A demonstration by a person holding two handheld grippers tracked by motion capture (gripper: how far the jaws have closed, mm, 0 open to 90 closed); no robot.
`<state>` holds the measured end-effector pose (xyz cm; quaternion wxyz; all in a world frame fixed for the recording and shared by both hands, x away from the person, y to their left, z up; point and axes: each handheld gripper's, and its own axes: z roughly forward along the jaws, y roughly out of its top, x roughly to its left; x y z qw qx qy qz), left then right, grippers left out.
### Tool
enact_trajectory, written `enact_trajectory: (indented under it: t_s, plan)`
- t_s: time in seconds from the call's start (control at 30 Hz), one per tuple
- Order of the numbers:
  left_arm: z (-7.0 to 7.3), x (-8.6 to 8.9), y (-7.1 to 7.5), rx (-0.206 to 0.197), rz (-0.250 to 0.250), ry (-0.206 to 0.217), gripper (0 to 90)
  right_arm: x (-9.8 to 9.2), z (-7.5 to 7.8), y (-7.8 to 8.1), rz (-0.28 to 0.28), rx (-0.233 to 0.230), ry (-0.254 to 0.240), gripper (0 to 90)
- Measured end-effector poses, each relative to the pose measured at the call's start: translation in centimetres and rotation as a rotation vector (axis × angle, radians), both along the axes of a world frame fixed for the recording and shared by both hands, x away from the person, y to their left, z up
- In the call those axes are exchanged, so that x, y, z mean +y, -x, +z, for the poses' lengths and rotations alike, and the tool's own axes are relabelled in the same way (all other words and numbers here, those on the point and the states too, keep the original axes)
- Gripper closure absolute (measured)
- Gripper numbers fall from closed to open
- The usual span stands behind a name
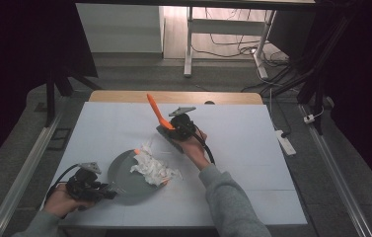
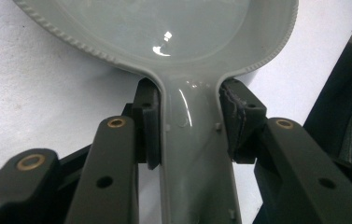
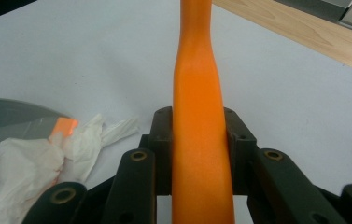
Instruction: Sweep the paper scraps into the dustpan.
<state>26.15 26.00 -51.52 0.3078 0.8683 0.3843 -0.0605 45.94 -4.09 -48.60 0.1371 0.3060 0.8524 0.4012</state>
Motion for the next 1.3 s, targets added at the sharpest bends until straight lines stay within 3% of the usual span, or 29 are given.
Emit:
enact_trajectory:
  t_s: [0.53,0.73,0.87,1.0,1.2,1.3]
  plan:
    - [0.0,0.0,0.0,-0.001,0.0,-0.001,61.3,1.3,-0.8,-0.6,0.009,0.002,0.031,69.9]
    - [0.0,0.0,0.0,-0.002,0.0,-0.001,61.2,2.9,-1.1,-0.3,0.052,-0.012,0.064,69.9]
    - [0.0,-0.1,-0.1,-0.002,0.0,0.0,61.3,3.8,-1.2,0.5,0.084,-0.023,0.083,69.9]
    - [0.0,-0.1,-0.1,-0.002,0.001,0.001,61.3,4.3,-1.0,1.4,0.127,0.007,0.064,69.9]
    - [0.0,-0.1,-0.1,-0.002,0.002,0.0,61.2,5.8,-1.0,4.5,0.25,0.039,0.063,69.9]
    - [0.0,-0.1,-0.1,-0.002,0.002,-0.001,61.3,6.0,-0.5,6.1,0.297,0.049,0.031,69.9]
